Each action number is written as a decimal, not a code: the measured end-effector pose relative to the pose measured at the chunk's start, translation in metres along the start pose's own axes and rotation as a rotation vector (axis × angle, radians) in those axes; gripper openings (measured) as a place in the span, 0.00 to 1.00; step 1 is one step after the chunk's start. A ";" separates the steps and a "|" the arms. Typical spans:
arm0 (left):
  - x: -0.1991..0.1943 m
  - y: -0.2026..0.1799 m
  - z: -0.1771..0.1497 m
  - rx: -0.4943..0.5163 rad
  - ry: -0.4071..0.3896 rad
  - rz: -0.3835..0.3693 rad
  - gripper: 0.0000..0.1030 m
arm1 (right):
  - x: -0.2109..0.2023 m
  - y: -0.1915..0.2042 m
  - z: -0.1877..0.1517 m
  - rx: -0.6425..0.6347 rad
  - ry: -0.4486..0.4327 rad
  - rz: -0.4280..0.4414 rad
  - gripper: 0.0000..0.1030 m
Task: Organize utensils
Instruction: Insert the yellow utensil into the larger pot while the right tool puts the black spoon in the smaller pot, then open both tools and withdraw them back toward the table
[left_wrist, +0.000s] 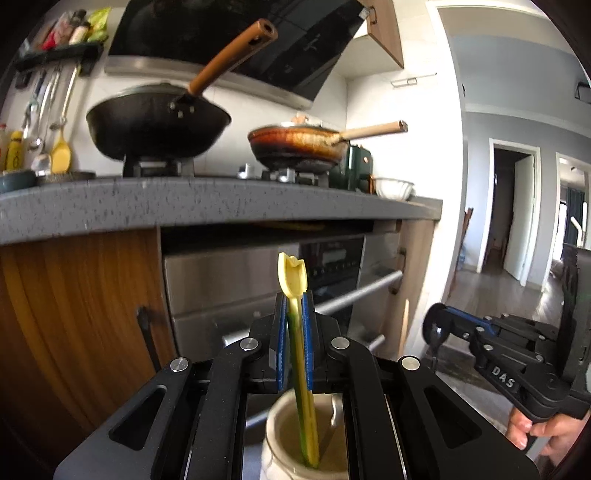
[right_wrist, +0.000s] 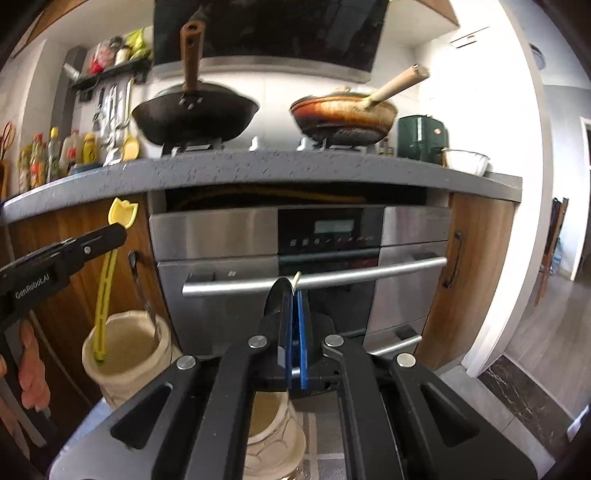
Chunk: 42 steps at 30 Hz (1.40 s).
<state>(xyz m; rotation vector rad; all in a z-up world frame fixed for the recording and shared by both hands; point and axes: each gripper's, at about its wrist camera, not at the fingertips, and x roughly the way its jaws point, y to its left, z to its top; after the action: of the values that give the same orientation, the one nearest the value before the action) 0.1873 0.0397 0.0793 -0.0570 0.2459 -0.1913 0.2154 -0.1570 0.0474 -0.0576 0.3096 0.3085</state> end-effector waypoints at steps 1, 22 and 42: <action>0.000 0.001 -0.002 -0.004 0.011 -0.005 0.09 | 0.001 0.002 -0.003 -0.010 0.013 0.011 0.02; -0.010 0.012 -0.030 0.009 0.176 -0.075 0.09 | 0.013 0.003 -0.028 0.023 0.210 0.102 0.03; -0.052 0.015 -0.025 -0.020 0.175 -0.040 0.78 | -0.051 -0.029 -0.019 0.114 0.173 0.132 0.80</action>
<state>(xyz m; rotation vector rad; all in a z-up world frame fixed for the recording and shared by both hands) 0.1347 0.0639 0.0657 -0.0648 0.4218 -0.2338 0.1727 -0.2013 0.0456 0.0494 0.5032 0.4171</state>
